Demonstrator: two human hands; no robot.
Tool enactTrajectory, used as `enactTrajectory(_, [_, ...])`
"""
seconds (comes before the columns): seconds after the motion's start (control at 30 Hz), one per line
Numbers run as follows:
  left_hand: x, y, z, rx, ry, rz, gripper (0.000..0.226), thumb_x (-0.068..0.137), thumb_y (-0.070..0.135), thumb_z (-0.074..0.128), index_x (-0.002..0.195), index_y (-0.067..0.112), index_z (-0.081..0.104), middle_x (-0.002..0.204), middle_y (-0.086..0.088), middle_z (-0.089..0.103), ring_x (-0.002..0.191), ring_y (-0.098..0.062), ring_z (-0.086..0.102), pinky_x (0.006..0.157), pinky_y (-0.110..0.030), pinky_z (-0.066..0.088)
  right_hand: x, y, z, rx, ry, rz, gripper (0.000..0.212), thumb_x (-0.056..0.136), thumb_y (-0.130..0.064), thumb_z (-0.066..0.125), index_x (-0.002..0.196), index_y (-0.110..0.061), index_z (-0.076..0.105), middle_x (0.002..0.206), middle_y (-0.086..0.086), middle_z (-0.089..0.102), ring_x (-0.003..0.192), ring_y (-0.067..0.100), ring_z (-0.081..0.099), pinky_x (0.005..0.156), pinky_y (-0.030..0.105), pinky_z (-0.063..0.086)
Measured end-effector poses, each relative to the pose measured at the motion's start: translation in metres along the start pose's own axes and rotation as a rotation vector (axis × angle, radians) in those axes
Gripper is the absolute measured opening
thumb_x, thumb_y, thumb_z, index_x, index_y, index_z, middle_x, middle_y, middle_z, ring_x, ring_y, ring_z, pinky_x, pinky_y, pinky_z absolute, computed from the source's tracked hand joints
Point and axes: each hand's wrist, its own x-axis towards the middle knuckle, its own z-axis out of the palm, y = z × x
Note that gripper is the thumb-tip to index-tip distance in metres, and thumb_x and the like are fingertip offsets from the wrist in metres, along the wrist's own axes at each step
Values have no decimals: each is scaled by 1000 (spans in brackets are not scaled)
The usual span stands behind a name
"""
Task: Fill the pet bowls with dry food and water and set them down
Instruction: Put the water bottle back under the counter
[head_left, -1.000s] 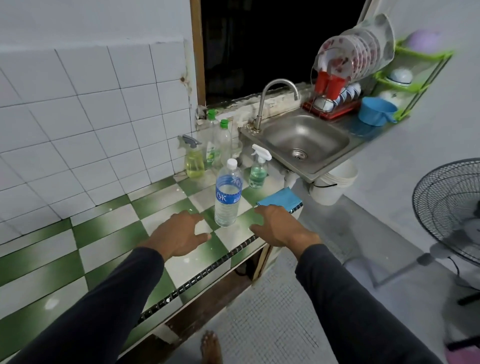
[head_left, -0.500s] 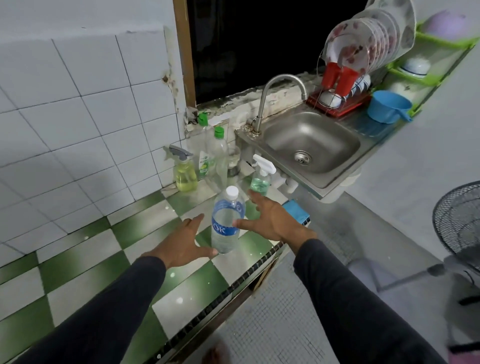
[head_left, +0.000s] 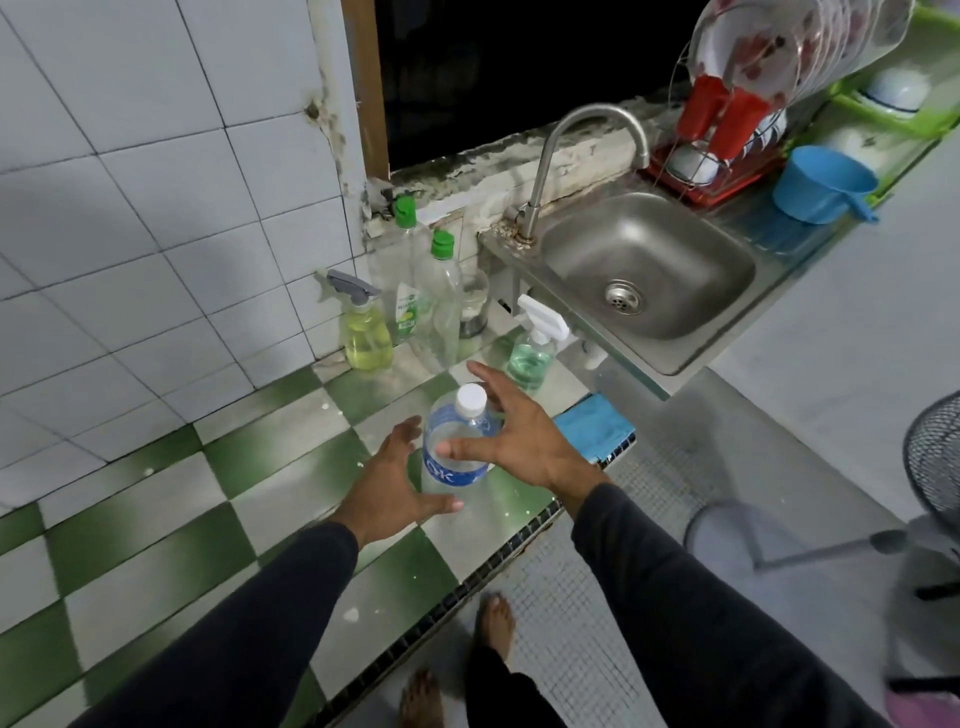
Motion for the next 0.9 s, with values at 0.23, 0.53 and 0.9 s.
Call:
enactTrajectory(0.23, [10, 7, 18, -153, -10, 56, 102, 57, 28, 102, 141, 37, 46, 127, 14, 69, 116, -7, 67, 96, -37, 59, 25, 11, 4, 45, -51, -49, 80, 63, -42, 94, 132, -38, 54, 117, -16, 66, 111, 5, 64, 101, 36, 55])
enactTrajectory(0.53, [24, 7, 28, -217, 29, 79, 109, 61, 21, 100, 149, 36, 38, 144, 7, 59, 131, -16, 59, 103, -48, 54, 44, 13, -2, 95, -11, -105, 51, 66, -30, 91, 109, -23, 65, 104, -1, 71, 101, 18, 70, 93, 49, 58])
enactTrajectory(0.9, [33, 5, 37, -260, 64, 58, 99, 64, 18, 97, 144, 38, 43, 138, 9, 62, 127, -15, 61, 101, -48, 56, 57, 13, -3, 160, 8, -100, 55, 60, -39, 88, 109, -22, 67, 102, -3, 73, 99, 17, 70, 89, 36, 59])
